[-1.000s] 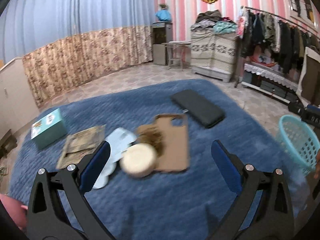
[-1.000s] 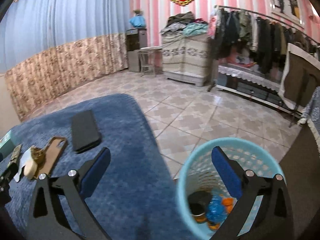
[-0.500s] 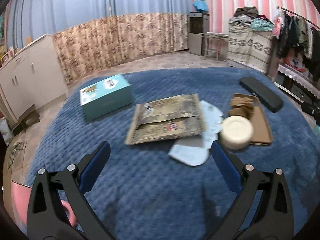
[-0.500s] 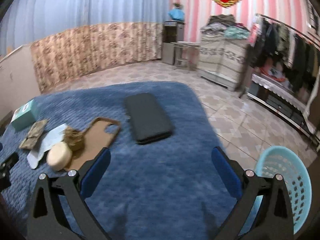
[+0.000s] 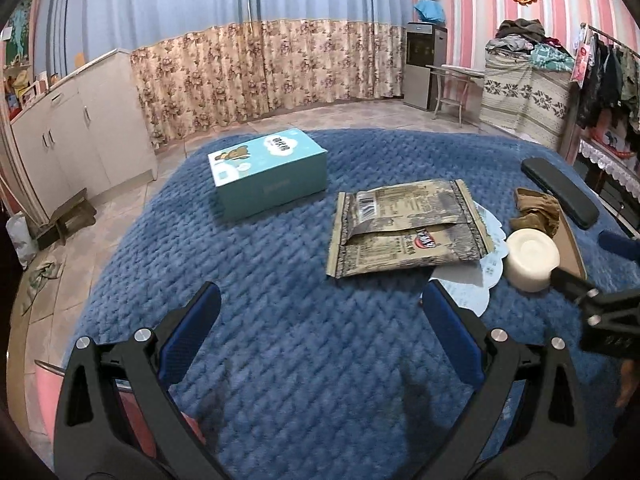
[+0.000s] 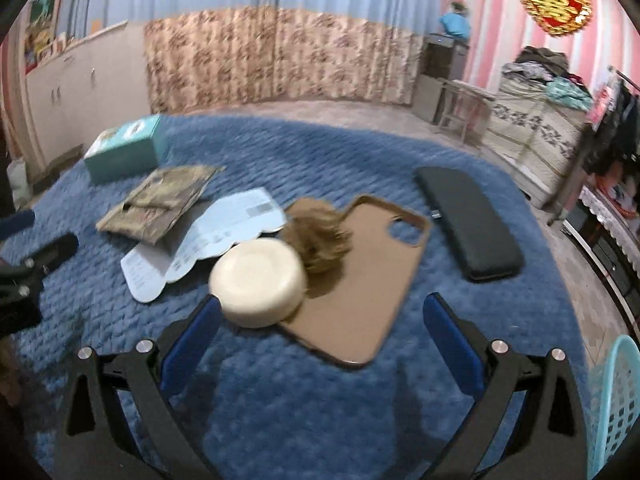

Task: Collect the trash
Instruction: 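Grasp the cream round plastic lid with the right gripper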

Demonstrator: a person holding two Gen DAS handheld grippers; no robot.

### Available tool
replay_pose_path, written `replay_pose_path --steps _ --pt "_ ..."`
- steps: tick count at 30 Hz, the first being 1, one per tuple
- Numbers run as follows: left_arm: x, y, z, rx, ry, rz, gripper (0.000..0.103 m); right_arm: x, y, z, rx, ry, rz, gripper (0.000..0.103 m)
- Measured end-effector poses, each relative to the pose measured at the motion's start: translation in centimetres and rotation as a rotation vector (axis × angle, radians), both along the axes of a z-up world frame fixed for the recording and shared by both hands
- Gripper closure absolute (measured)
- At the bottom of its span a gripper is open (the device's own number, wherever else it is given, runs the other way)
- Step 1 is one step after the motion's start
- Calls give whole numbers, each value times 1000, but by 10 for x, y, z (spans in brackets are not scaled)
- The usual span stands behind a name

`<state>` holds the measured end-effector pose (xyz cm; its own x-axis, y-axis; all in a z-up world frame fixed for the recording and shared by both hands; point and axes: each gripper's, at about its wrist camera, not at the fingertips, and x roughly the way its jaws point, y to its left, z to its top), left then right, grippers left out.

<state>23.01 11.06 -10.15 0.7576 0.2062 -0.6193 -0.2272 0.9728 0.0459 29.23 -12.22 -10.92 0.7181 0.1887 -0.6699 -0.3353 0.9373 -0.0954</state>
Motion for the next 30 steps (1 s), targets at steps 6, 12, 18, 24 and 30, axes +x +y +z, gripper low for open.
replay_pose_path --steps 6,12,18,24,30 --pt "-1 10 1 20 1 8 6 10 16 -4 17 24 19 5" --pt "1 15 0 3 13 22 6 13 26 -8 7 35 52 32" --pt "7 -2 0 -10 18 -10 6 10 8 3 67 18 55 42" --pt "15 -34 2 -17 29 -85 6 6 -25 23 86 -10 10 42" --pt "30 -59 -15 -76 103 -186 6 8 -65 35 133 -20 -68 52"
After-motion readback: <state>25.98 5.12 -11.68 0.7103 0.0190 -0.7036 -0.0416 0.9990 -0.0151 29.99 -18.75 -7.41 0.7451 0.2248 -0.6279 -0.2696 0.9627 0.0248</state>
